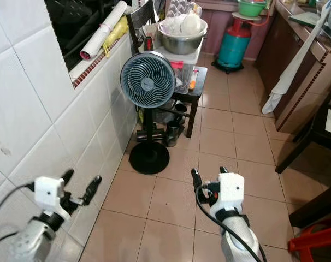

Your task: Setting the table

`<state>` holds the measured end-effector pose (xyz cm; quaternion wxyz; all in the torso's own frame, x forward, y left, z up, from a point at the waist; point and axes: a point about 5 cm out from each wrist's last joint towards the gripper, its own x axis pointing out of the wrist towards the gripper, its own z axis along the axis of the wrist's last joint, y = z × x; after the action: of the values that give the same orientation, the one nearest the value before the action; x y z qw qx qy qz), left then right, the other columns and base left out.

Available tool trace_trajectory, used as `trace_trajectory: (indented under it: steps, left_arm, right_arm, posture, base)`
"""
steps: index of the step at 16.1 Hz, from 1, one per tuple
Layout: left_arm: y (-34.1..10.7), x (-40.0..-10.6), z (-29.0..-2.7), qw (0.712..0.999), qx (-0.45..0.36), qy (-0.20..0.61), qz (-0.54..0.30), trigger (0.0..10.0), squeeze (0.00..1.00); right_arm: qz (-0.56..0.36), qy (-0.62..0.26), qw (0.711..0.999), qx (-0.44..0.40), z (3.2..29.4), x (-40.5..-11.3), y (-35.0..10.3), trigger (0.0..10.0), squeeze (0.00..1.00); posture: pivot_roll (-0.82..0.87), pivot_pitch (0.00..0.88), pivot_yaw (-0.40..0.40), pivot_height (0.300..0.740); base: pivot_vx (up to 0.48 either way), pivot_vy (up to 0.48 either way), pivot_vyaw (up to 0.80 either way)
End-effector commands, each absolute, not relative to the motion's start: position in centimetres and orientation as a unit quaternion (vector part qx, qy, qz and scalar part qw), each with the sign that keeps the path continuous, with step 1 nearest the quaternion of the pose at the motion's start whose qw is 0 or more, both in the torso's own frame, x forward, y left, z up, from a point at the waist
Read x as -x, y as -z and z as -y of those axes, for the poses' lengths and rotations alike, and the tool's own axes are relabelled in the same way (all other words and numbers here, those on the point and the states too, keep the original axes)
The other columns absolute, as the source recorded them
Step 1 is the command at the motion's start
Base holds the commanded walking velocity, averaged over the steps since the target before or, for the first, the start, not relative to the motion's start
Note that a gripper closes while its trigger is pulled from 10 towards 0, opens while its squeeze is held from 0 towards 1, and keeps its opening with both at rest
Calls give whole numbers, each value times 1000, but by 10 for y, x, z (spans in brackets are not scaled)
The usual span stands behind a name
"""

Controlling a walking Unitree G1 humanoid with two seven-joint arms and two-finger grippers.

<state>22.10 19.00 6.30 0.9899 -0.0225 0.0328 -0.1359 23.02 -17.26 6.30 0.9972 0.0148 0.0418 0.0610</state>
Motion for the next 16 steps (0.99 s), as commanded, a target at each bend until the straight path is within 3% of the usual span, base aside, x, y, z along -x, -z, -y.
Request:
trace_trajectory:
  steps: [1, 3, 7, 16]
  left_arm:
    - [-64, -217, -189, 990, 27, 130, -42, 10000, 0]
    - [-56, -205, -193, 988, 55, 122, -77, 10000, 0]
    - [-59, -217, -181, 983, 69, 142, -91, 10000, 0]
    - [-61, -226, -177, 985, 74, 142, -66, 10000, 0]
  right_arm:
    - [-50, -60, 997, -11, 175, -226, -65, 10000, 0]
    - [-54, -59, 997, -20, 178, -215, -69, 10000, 0]
    - [-55, -67, 996, -5, 173, -213, -75, 10000, 0]
    - [-60, -50, 997, -3, 166, -225, -74, 10000, 0]
  posture:
    - [85, 0, -40, 740]
    - [75, 0, -51, 740]
    - [58, 0, -37, 740]
    - [72, 0, -20, 740]
  base:
    - [0, 0, 0]
    - [0, 0, 0]
    - [0, 0, 0]
    - [0, 0, -800]
